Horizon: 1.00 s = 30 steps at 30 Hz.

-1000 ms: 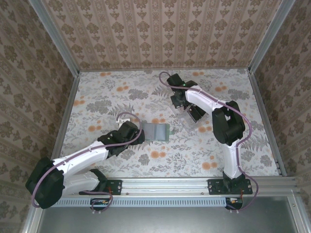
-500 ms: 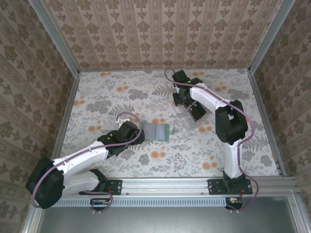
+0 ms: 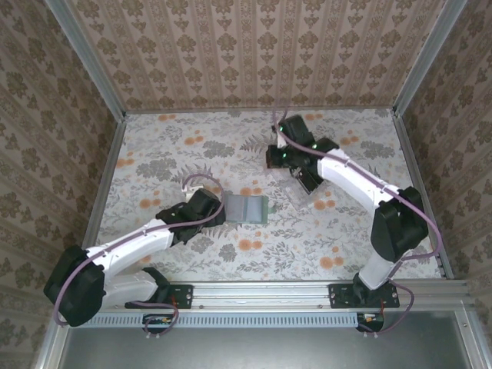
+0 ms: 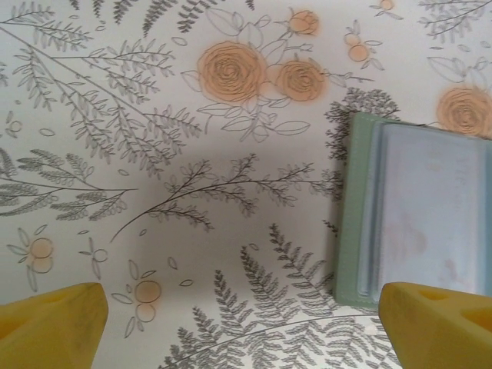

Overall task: Put the credit cards into the card holder
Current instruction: Pick up the credit card from the storage box, then move the card holder to the center of the table.

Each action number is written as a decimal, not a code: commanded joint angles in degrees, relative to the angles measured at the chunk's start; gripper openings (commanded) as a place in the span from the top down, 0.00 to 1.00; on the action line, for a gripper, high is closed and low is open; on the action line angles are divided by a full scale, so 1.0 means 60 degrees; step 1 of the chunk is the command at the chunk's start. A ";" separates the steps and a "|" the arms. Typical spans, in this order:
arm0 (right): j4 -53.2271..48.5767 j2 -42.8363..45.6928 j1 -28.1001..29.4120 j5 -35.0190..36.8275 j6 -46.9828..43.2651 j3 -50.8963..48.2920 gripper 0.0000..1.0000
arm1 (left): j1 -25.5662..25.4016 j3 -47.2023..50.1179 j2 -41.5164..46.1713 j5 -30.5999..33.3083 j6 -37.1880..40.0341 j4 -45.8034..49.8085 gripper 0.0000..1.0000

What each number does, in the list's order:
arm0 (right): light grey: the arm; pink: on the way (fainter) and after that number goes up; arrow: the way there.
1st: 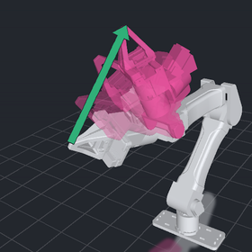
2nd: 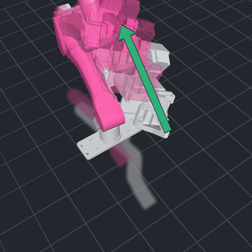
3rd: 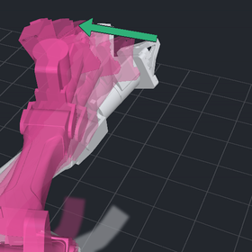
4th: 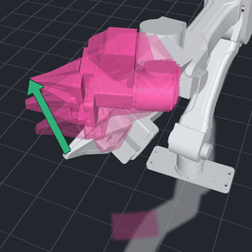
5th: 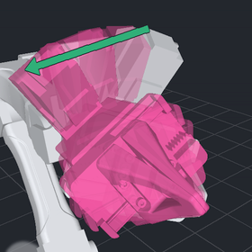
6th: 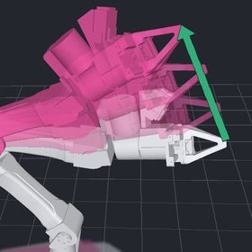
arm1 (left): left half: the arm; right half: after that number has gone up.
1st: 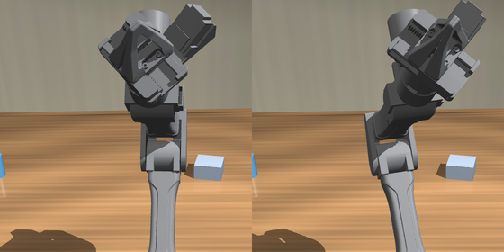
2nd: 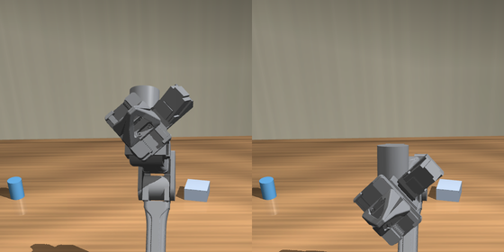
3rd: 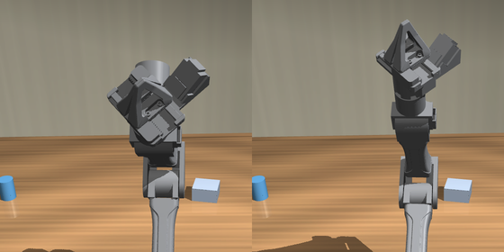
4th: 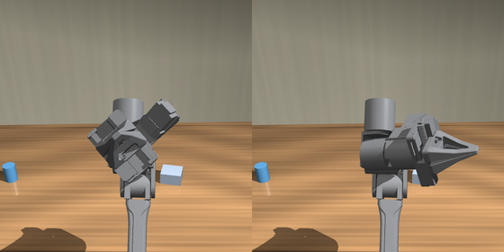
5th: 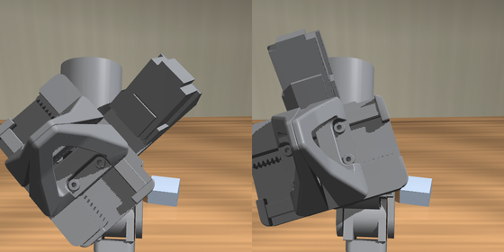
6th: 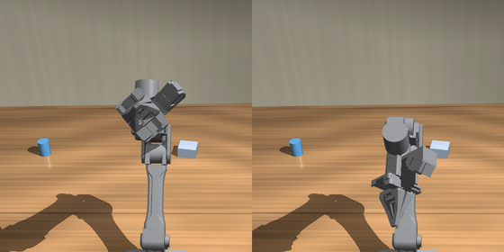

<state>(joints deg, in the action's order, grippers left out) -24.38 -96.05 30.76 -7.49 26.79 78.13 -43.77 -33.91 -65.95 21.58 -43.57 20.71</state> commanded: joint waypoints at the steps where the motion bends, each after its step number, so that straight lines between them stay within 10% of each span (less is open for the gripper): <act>1: 0.2089 0.0179 0.0936 -0.0205 0.1957 -0.1361 1.00 | 0.0088 -0.0299 -0.0081 0.0455 -0.0190 0.0474 0.00; 8: 0.4133 0.0158 0.2115 0.1253 0.3490 -0.3115 1.00 | 0.0169 -0.0424 -0.0144 0.0468 -0.0020 0.0534 0.00; 30: 0.4379 -0.0075 0.1378 0.1162 0.3622 -0.4790 1.00 | 0.0163 -0.0624 -0.0375 0.0059 0.0413 0.0195 0.00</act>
<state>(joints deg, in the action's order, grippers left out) 2.63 -97.73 40.40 -0.54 49.65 50.74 -43.03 -35.86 -67.81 22.68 -43.13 22.52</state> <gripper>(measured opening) 0.058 0.997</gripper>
